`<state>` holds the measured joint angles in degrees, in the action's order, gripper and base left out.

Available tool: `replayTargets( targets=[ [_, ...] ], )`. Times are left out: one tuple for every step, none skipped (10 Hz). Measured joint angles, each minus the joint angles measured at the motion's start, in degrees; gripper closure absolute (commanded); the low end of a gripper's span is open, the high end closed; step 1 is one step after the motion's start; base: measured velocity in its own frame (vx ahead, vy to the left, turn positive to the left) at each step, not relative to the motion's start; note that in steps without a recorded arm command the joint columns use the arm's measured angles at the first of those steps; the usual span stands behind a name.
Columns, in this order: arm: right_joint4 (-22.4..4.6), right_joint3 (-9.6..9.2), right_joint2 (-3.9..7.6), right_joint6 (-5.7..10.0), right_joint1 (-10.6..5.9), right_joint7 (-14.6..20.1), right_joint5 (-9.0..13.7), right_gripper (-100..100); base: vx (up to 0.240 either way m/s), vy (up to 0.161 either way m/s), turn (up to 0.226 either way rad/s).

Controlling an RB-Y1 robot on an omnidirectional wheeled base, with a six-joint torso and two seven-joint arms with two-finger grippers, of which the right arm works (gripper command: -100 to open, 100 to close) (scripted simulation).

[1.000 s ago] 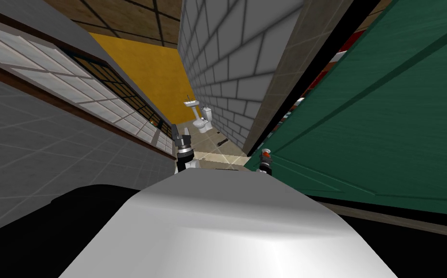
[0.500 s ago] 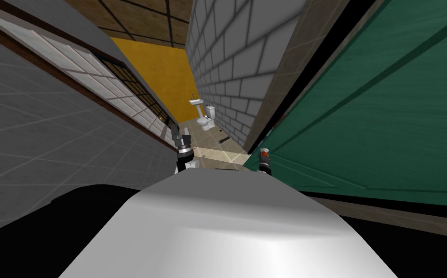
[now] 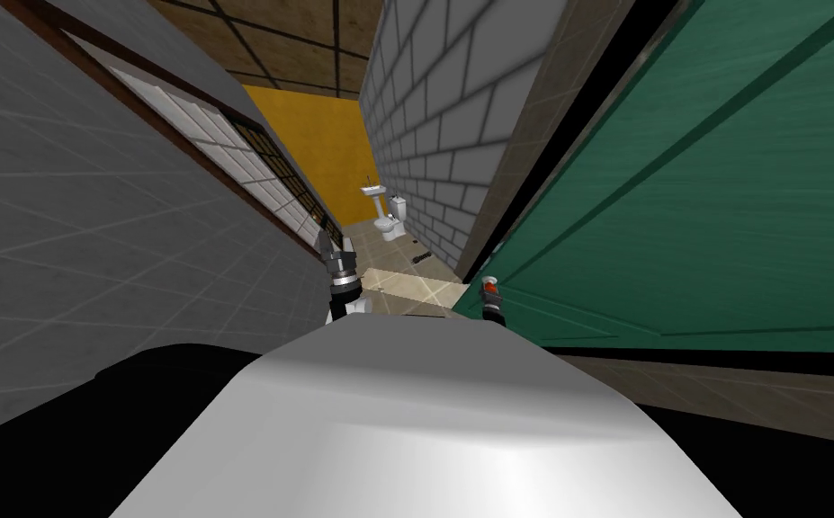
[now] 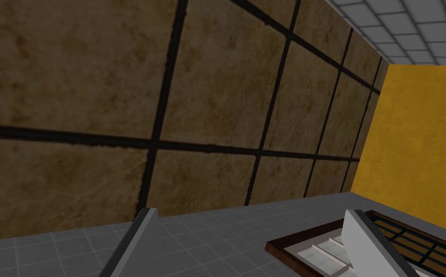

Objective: Pull the door open

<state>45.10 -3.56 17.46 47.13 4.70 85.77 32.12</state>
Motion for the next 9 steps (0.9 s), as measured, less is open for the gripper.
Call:
replayTargets(
  targets=[
    [0.00,-0.46,0.29,0.14,0.10,0.41,-0.21,100,-0.207,-0.006,0.091],
    [0.43,-0.96,0.71,0.37,0.38,0.94,-0.49,100,-0.207,-0.023,0.086],
    [0.51,-1.60,1.10,0.65,0.54,1.55,-0.81,100,-0.199,-0.021,0.088],
    [0.76,-2.31,1.51,0.86,0.88,2.17,-1.16,100,-0.205,-0.013,0.093],
    [0.64,-3.06,1.95,1.30,1.07,2.88,-1.56,100,-0.209,0.000,0.081],
    [1.09,-3.73,2.45,1.47,1.52,3.50,-1.90,100,-0.197,0.026,0.058],
    [1.76,-4.33,3.04,1.52,2.11,4.08,-2.21,100,-0.199,-0.025,0.054],
    [2.22,-4.95,3.41,1.59,2.58,4.62,-2.52,100,-0.210,-0.049,0.079],
    [2.44,-5.58,3.72,1.79,2.87,5.20,-2.81,100,-0.185,-0.023,0.061]
  ],
)
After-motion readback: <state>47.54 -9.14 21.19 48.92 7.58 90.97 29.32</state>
